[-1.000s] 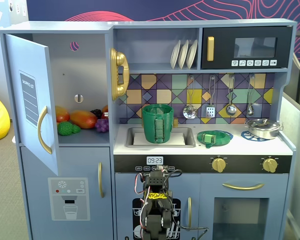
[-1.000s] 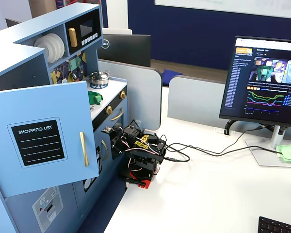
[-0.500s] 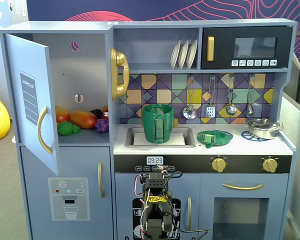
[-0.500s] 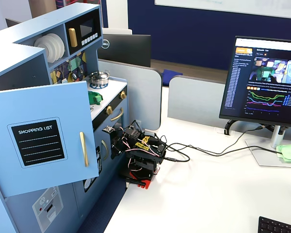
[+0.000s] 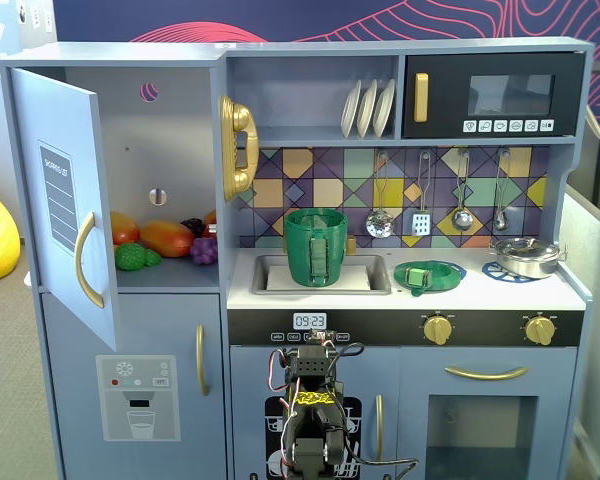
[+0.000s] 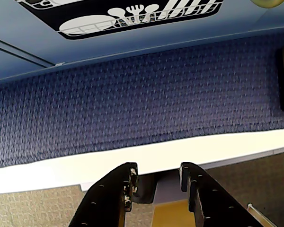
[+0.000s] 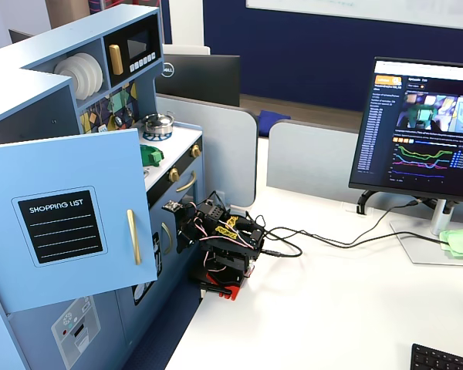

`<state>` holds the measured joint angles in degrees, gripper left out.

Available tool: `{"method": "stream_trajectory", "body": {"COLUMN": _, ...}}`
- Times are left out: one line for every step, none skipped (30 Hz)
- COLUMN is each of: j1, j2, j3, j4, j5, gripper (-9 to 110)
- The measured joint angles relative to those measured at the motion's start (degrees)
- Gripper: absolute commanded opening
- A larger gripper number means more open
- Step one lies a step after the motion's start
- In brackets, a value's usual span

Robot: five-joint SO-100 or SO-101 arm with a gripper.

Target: Take off the lid from the green recipient and place it on the counter

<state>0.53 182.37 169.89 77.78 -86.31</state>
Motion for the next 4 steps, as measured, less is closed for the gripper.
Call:
{"method": "stream_trajectory", "body": {"j1": 0.0, "j2": 0.0, "j3": 0.0, "j4": 0.0, "j5": 0.0, "gripper": 1}}
{"method": "stream_trajectory", "body": {"j1": 0.0, "j2": 0.0, "j3": 0.0, "j4": 0.0, "j5": 0.0, "gripper": 1}}
{"method": "stream_trajectory", "body": {"j1": 0.0, "j2": 0.0, "j3": 0.0, "j4": 0.0, "j5": 0.0, "gripper": 1}}
{"method": "stream_trajectory", "body": {"j1": 0.0, "j2": 0.0, "j3": 0.0, "j4": 0.0, "j5": 0.0, "gripper": 1}}
